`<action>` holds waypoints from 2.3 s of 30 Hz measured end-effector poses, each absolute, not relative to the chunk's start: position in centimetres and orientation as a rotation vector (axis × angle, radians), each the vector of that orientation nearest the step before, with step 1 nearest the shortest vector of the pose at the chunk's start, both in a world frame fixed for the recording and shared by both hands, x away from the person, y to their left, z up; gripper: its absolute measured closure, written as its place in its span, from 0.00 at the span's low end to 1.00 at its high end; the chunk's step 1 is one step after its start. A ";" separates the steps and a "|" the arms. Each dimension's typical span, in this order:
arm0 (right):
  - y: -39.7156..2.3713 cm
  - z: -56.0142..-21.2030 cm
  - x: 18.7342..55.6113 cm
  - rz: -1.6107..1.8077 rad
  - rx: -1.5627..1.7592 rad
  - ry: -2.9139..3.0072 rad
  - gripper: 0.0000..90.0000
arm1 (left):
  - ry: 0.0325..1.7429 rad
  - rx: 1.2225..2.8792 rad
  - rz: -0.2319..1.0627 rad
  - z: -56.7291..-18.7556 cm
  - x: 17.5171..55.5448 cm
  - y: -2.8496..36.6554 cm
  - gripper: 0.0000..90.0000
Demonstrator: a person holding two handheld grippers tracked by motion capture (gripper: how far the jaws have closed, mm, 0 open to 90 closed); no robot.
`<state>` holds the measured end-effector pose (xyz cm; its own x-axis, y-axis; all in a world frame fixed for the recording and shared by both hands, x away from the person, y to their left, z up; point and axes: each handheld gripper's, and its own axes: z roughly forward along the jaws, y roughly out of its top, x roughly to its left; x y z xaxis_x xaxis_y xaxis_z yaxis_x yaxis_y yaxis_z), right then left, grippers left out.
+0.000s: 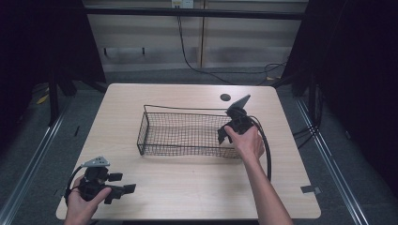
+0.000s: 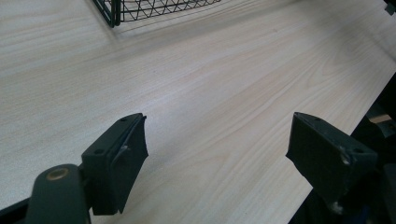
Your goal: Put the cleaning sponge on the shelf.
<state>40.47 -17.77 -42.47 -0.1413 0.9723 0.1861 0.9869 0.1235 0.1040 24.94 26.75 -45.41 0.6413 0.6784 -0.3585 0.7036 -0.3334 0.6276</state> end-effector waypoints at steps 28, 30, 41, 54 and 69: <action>-19.7 -40.5 37.9 -0.552 -1.850 -2.349 0.21 | 1.077 2.076 -0.038 -45.5 24.9 26.6 0.22; -19.7 -40.3 37.7 -0.570 -1.830 -2.365 0.22 | 1.075 2.079 -0.037 -45.5 24.9 26.7 0.22; -19.6 -39.5 35.5 -0.719 -1.740 -2.390 0.23 | 1.074 2.083 -0.043 -45.5 24.9 26.7 0.22; -20.3 -39.3 32.7 -0.801 -1.667 -2.467 0.25 | 1.078 2.082 -0.044 -45.5 24.9 26.6 0.22; -21.7 -40.5 28.9 -0.928 -1.633 -2.461 0.30 | 1.081 2.089 -0.042 -45.6 25.0 26.5 0.22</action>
<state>28.90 -21.71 -40.54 -0.4428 0.8246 0.3522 0.8519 0.2643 0.4522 24.98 26.54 -45.61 0.6398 0.6827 -0.3530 0.7080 -0.3449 0.6163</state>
